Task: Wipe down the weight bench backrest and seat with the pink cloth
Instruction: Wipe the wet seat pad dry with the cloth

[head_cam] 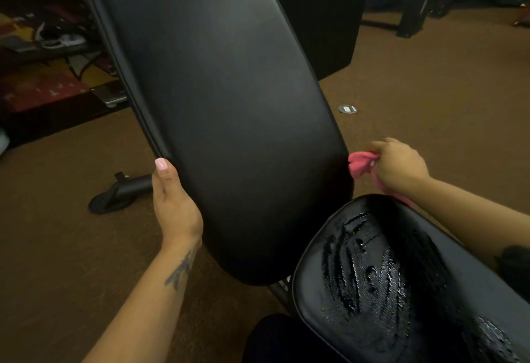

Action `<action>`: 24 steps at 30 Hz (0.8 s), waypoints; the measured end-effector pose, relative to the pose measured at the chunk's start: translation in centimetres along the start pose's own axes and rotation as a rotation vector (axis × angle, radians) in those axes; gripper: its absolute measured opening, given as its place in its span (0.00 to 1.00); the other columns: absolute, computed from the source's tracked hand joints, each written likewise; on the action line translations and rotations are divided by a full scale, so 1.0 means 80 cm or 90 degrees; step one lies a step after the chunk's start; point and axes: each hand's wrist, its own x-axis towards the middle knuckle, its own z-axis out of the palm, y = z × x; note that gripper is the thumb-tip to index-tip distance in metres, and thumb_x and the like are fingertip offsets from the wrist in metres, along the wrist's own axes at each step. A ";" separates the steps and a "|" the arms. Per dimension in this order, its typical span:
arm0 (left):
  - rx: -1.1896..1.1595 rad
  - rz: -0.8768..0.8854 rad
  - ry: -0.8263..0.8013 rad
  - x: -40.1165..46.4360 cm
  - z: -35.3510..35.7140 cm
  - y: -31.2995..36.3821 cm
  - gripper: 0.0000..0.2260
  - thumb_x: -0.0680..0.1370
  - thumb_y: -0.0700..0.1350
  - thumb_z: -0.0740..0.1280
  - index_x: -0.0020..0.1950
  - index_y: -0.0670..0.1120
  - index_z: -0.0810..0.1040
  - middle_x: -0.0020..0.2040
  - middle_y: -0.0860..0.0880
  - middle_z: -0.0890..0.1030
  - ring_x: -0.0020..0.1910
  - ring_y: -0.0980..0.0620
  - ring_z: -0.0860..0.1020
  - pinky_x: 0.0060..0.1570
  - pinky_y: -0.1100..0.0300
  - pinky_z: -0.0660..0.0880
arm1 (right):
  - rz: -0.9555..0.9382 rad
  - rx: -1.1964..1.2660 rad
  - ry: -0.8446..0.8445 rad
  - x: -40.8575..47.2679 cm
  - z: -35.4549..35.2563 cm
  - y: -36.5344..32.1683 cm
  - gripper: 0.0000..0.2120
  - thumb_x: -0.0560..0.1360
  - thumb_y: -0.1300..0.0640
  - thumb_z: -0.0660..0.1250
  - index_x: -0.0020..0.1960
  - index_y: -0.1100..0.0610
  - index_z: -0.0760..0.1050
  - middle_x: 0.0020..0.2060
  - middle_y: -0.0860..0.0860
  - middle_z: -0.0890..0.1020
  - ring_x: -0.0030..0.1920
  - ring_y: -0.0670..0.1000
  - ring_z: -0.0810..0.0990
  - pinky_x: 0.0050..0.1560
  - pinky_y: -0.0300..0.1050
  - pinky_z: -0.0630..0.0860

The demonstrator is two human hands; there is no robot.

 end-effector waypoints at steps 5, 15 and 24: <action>-0.009 -0.003 0.001 0.006 -0.001 -0.007 0.31 0.73 0.70 0.52 0.70 0.55 0.72 0.64 0.59 0.76 0.66 0.58 0.73 0.71 0.51 0.66 | 0.061 0.194 0.056 0.010 -0.015 -0.003 0.14 0.70 0.62 0.67 0.54 0.52 0.78 0.51 0.56 0.80 0.50 0.58 0.78 0.44 0.44 0.69; -0.010 -0.036 -0.032 0.005 -0.006 -0.007 0.37 0.68 0.77 0.53 0.71 0.58 0.70 0.67 0.60 0.75 0.68 0.56 0.72 0.71 0.47 0.65 | 0.012 0.347 0.076 -0.007 0.010 -0.071 0.17 0.67 0.61 0.72 0.54 0.48 0.79 0.46 0.49 0.81 0.47 0.50 0.77 0.46 0.41 0.70; 0.004 -0.053 -0.030 0.002 -0.005 -0.001 0.29 0.77 0.69 0.51 0.71 0.54 0.69 0.63 0.61 0.74 0.67 0.56 0.71 0.72 0.50 0.64 | -0.099 0.217 0.128 -0.012 0.000 -0.069 0.17 0.65 0.65 0.68 0.49 0.48 0.82 0.41 0.48 0.79 0.43 0.54 0.80 0.43 0.42 0.73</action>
